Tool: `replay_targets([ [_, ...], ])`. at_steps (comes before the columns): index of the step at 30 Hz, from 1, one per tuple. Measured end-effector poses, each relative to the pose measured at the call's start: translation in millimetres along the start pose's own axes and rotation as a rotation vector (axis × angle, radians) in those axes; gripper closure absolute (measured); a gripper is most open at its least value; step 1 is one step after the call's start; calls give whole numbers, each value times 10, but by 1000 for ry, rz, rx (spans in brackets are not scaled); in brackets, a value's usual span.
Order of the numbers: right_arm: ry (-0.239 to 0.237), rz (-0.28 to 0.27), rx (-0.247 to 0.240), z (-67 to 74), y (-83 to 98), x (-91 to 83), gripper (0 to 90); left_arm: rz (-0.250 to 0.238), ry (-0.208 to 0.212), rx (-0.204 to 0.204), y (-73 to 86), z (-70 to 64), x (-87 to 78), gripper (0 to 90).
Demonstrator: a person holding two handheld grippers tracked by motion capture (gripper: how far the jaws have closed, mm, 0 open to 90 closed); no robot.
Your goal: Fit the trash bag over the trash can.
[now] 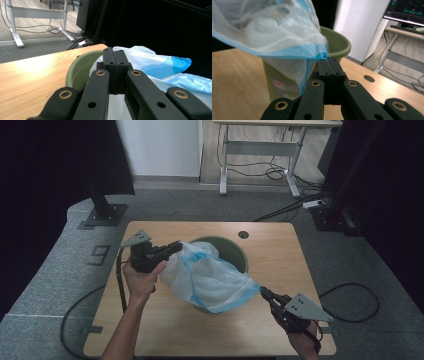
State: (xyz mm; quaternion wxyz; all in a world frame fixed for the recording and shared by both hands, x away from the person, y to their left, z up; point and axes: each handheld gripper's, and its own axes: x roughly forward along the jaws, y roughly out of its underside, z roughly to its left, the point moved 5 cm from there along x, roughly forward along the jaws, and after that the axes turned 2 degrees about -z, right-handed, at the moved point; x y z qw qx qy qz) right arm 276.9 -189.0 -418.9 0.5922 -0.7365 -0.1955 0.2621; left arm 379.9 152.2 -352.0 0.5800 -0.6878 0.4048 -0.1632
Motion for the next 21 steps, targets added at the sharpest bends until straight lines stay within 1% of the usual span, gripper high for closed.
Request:
replay_targets([
  [2,4,13,1,-7,53,17,890,5,0,4,32,1,-54,900],
  [5,3,24,12,5,121,28,889,17,-1,22,100,-11,-144,900],
  [8,-5,32,15,34,166,20,889,23,3,29,187,-14,-239,900],
  [10,-11,40,16,49,203,12,889,30,-4,34,265,-5,-290,900],
  [12,-16,49,18,60,249,4,889,39,-13,29,358,24,-334,900],
  [16,-29,70,31,103,356,7,890,50,-23,8,507,90,-365,900],
  [18,-39,80,36,146,414,19,889,56,-35,6,581,128,-380,900],
  [21,-61,102,36,231,523,36,890,60,-47,-10,675,192,-406,900],
])
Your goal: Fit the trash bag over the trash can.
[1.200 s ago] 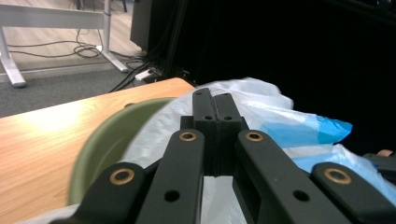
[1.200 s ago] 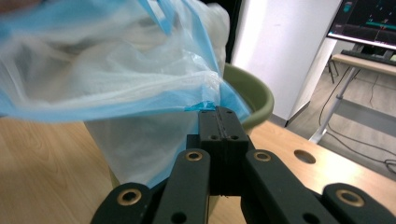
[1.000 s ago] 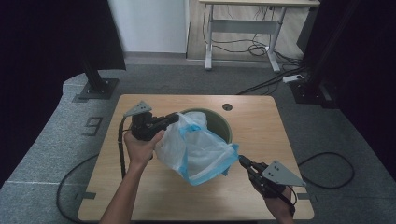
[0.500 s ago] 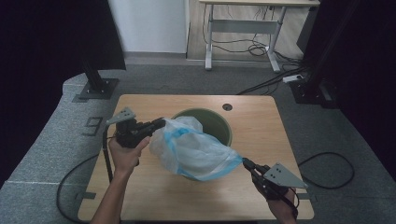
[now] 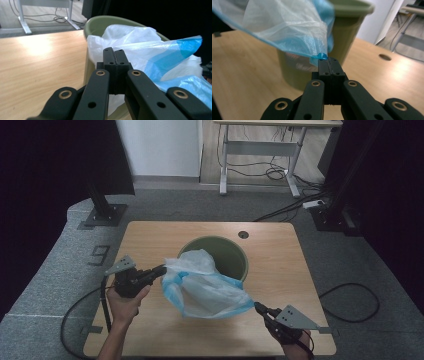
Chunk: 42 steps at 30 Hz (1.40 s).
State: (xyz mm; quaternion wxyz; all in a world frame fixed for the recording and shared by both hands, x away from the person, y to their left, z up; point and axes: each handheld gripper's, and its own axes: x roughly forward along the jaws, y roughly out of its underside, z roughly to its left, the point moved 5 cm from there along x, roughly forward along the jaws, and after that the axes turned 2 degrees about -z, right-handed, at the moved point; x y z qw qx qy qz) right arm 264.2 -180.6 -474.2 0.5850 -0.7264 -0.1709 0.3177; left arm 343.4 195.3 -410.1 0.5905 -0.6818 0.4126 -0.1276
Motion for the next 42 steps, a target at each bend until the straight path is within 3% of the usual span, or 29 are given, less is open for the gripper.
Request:
replay_targets([
  [5,-28,32,16,99,184,77,889,5,-15,-20,97,79,-5,900],
  [14,-80,67,56,190,380,181,886,2,-28,-22,98,119,-18,900],
  [16,-69,38,61,167,329,114,738,-1,-31,-23,95,126,-33,900],
  [18,-37,-10,97,102,250,9,579,2,-36,-24,95,146,-45,900],
  [23,-17,-93,156,-59,47,-232,485,-1,-35,-33,88,180,-57,900],
  [26,17,-110,154,-154,-69,-233,469,1,-33,-30,88,168,-45,900],
  [30,8,-100,170,-170,-153,-77,465,10,-31,-26,94,160,-31,900],
  [33,10,-108,176,-115,-213,55,464,12,-30,-25,98,160,-28,900],
  [38,-33,-109,182,19,-300,219,470,21,-28,-21,101,159,-21,900],
  [42,-38,-80,177,78,-319,342,554,11,-22,-17,91,140,-35,900],
])
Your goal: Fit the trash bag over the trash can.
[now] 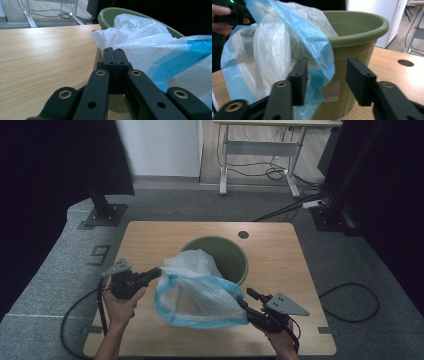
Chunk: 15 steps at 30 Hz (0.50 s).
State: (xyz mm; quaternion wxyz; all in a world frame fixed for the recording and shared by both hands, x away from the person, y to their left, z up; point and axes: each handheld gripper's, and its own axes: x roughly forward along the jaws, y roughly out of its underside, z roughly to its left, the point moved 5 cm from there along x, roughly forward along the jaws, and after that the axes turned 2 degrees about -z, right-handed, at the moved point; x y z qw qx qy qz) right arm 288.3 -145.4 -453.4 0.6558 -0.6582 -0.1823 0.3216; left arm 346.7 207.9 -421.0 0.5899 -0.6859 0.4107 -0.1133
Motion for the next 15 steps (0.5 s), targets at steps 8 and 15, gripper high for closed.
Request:
replay_targets([
  [8,-32,44,-27,58,12,129,867,-7,6,5,-18,6,-30,900],
  [15,59,28,-85,-61,-153,24,885,-7,17,34,-132,-61,-40,900],
])
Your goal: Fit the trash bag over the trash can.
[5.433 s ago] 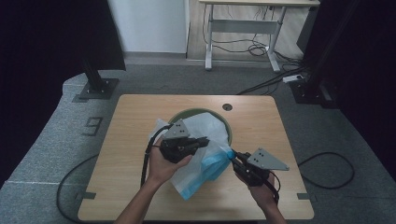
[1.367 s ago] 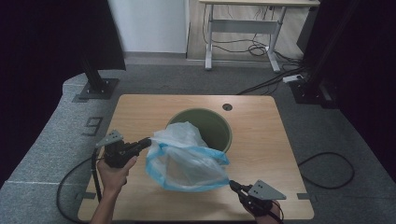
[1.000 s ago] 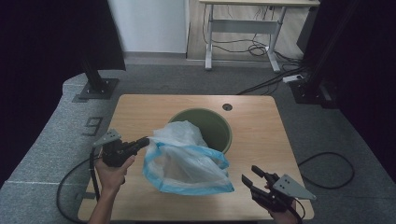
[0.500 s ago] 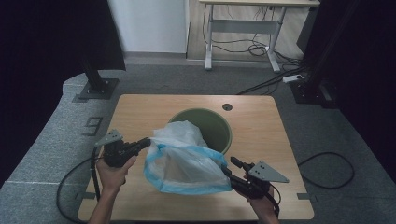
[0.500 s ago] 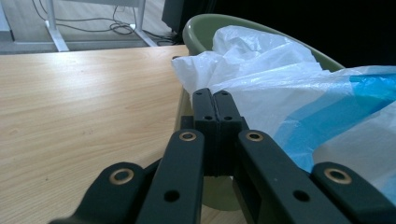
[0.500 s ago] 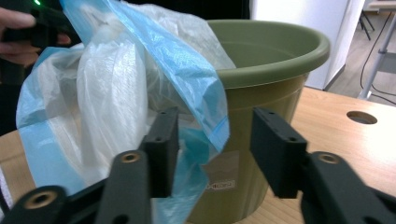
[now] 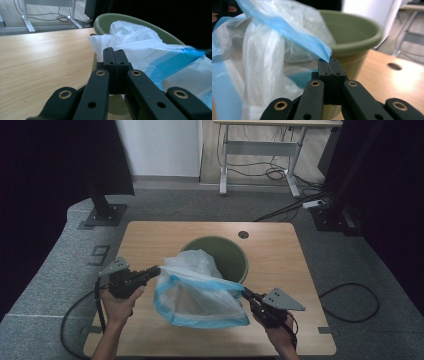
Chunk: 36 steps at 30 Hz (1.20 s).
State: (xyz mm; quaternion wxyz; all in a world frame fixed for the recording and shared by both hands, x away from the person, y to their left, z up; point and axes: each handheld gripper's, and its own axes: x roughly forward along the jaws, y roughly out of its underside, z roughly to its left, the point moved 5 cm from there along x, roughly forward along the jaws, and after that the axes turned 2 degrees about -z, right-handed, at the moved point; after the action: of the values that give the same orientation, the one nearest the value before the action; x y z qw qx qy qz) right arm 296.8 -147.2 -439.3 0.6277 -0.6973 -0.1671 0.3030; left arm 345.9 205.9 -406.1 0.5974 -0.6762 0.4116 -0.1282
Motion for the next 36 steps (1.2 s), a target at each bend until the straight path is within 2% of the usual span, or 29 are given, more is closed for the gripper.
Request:
replay_targets([
  [3,34,-23,-22,-66,-147,-62,885,7,0,30,-86,-56,28,900],
  [10,84,-65,-73,-199,-502,-139,885,-8,8,50,-279,-115,62,900],
  [14,127,-61,-120,-308,-686,-64,886,-7,5,49,-360,-101,94,900],
  [18,143,-48,-116,-459,-770,74,886,-2,2,48,-403,-86,125,900],
  [21,136,-42,-99,-557,-753,175,887,0,-1,49,-414,-88,136,900],
  [25,104,-69,-73,-642,-753,242,886,5,-2,55,-430,-86,137,900],
  [28,71,-94,-24,-674,-773,263,878,3,-3,53,-437,-97,142,900],
  [31,13,-109,24,-670,-760,231,722,1,-4,55,-431,-105,135,900],
  [36,-24,-102,52,-589,-670,111,551,1,-1,51,-395,-109,135,900],
])
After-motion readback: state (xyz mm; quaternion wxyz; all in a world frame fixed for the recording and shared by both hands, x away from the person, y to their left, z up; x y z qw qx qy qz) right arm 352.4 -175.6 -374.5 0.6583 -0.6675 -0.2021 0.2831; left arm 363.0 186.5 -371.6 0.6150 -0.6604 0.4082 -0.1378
